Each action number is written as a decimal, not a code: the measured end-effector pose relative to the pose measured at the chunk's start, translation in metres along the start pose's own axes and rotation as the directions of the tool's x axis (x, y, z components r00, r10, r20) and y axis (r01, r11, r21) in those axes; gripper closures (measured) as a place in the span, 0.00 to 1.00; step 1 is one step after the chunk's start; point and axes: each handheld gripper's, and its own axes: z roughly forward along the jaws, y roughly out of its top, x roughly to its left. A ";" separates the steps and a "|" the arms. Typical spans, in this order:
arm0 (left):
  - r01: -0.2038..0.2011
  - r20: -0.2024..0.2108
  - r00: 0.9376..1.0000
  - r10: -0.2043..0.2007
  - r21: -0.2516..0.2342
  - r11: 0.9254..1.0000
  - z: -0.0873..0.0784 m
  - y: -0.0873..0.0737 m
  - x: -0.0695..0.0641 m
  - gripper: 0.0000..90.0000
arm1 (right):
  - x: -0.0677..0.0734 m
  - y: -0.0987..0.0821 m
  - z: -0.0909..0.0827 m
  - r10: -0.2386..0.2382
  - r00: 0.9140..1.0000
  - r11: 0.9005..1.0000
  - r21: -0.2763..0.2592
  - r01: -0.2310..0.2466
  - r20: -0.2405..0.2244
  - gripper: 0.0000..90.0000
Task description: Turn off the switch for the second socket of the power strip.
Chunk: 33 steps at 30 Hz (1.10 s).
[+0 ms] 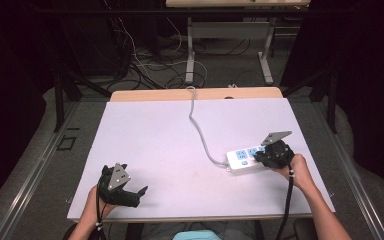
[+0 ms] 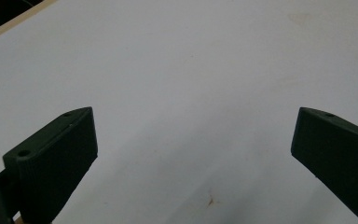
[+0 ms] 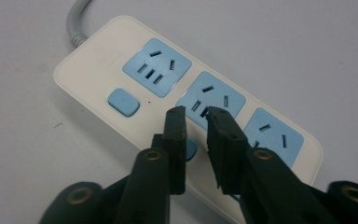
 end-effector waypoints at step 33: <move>-0.002 -0.003 1.000 0.002 0.001 1.000 0.000 0.000 0.001 0.00 | 0.025 0.007 -0.032 0.010 0.998 0.992 -0.123 -0.018 -0.063 0.00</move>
